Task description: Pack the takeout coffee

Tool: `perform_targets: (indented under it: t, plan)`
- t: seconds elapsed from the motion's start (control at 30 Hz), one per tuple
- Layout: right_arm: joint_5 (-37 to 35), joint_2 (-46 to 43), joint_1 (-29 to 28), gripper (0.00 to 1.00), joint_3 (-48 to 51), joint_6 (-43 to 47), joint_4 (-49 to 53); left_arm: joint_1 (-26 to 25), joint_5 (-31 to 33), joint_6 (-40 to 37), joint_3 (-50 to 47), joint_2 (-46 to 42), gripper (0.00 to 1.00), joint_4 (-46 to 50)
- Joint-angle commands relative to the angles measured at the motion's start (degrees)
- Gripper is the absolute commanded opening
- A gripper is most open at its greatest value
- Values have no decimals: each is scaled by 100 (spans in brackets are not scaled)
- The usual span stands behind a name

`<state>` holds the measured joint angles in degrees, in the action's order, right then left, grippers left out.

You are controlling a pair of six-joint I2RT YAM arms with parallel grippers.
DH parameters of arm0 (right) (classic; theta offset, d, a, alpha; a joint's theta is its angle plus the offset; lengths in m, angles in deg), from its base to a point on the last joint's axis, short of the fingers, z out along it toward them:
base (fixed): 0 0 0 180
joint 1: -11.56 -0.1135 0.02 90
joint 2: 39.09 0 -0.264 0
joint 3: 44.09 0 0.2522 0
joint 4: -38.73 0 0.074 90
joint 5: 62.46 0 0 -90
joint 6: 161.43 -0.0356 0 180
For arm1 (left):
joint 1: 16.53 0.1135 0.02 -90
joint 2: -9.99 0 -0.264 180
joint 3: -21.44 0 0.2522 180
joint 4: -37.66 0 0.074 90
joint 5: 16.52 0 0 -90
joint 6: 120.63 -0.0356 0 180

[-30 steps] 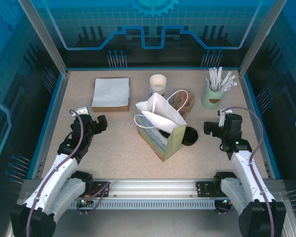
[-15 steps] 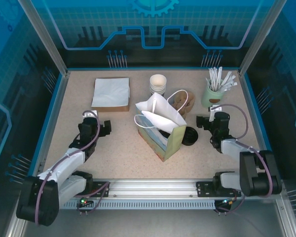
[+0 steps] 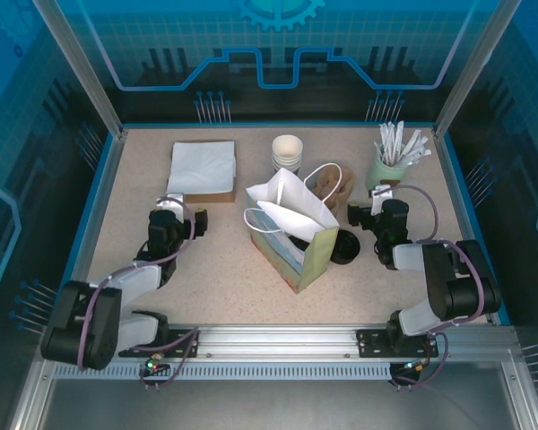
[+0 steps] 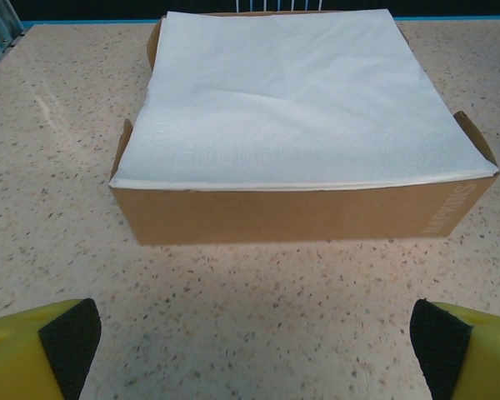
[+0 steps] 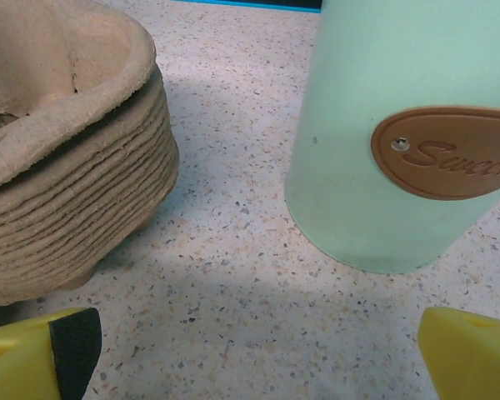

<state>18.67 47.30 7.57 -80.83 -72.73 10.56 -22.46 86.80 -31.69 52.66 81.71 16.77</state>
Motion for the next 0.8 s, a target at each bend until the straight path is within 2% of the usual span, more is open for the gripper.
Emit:
perform_targets:
  t: [0.0, 0.2, 0.27, 0.4, 0.77]
  plan:
    - [36, -25, -14, 100, -95, 76, -285, 138, -439, -176, 134, 449, 99, -1016]
    - [38, -25, -24, 100, -101, 69, -289, 224, -537, -136, 153, 1528, 99, -2013]
    - [-8, -17, -54, 100, -93, 95, -289, 257, -533, -70, 376, 1462, 99, -1469]
    - [-2, -17, -50, 100, -100, 94, -285, 502, -666, 175, 593, 1519, 99, -1118]
    - [23, -17, -47, 100, -103, 87, -271, 497, -681, 159, 597, 1521, 99, -1128]
